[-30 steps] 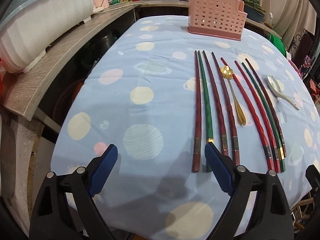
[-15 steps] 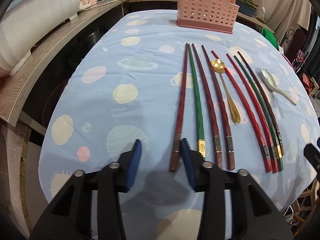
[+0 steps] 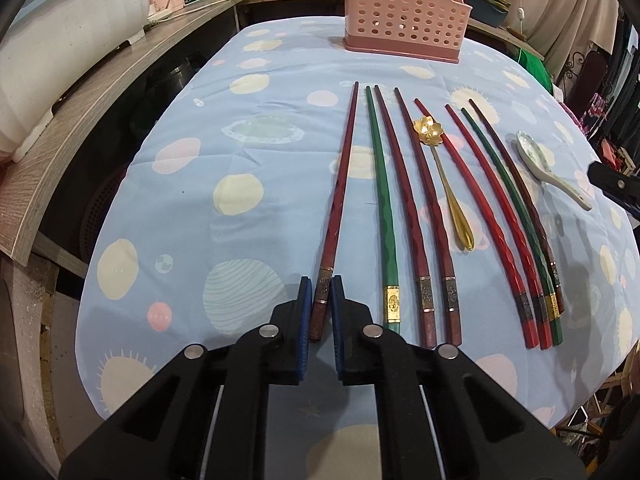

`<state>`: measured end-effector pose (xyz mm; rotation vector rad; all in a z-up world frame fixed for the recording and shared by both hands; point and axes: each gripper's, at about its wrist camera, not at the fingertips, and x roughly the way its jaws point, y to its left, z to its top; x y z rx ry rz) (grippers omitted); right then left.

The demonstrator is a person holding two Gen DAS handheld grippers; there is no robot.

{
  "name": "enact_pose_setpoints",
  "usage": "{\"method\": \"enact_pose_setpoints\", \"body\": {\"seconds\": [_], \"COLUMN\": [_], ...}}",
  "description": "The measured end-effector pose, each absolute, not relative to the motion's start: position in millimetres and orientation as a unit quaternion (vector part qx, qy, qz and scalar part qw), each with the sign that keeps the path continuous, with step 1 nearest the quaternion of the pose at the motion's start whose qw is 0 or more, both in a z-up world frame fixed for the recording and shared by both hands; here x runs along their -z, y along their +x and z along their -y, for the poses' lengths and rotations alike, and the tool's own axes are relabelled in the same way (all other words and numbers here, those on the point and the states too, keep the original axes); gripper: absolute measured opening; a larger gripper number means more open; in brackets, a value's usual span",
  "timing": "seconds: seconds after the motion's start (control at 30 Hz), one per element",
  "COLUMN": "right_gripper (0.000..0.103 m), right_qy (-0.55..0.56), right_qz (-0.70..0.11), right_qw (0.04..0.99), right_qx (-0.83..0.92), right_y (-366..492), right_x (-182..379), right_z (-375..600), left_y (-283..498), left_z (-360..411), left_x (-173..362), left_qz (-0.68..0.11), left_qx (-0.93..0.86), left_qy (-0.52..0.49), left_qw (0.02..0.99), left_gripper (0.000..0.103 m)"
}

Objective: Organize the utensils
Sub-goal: 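Close the left gripper on a dark red chopstick while the right gripper grasps the white ceramic spoon, then lift the chopstick with the left gripper while the right gripper carries the spoon to the pink basket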

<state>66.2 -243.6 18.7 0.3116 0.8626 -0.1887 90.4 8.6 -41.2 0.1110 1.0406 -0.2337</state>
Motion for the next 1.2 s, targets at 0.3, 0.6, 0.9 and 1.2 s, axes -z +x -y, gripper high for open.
{"method": "enact_pose_setpoints", "body": {"seconds": [0.3, 0.6, 0.9, 1.2], "right_gripper": [0.015, 0.013, 0.009, 0.007], "right_qy": [0.161, 0.171, 0.158, 0.164], "right_qz": [-0.442, -0.457, -0.442, -0.415], "right_qw": [0.879, 0.87, 0.88, 0.89], "right_qx": [0.073, 0.067, 0.073, 0.088], "right_y": [83, 83, 79, 65], "right_x": [7, 27, 27, -6], "right_z": [245, 246, 241, 248], "left_y": [89, 89, 88, 90], "left_z": [-9, -9, -11, -20], "left_x": [42, 42, 42, 31], "left_qz": [-0.493, -0.491, -0.488, -0.489], "left_qx": [0.112, 0.112, 0.113, 0.117], "left_qy": [0.053, 0.05, 0.046, 0.023], "left_qw": [0.861, 0.862, 0.864, 0.864], "left_gripper": [0.01, 0.01, 0.01, 0.007]}}
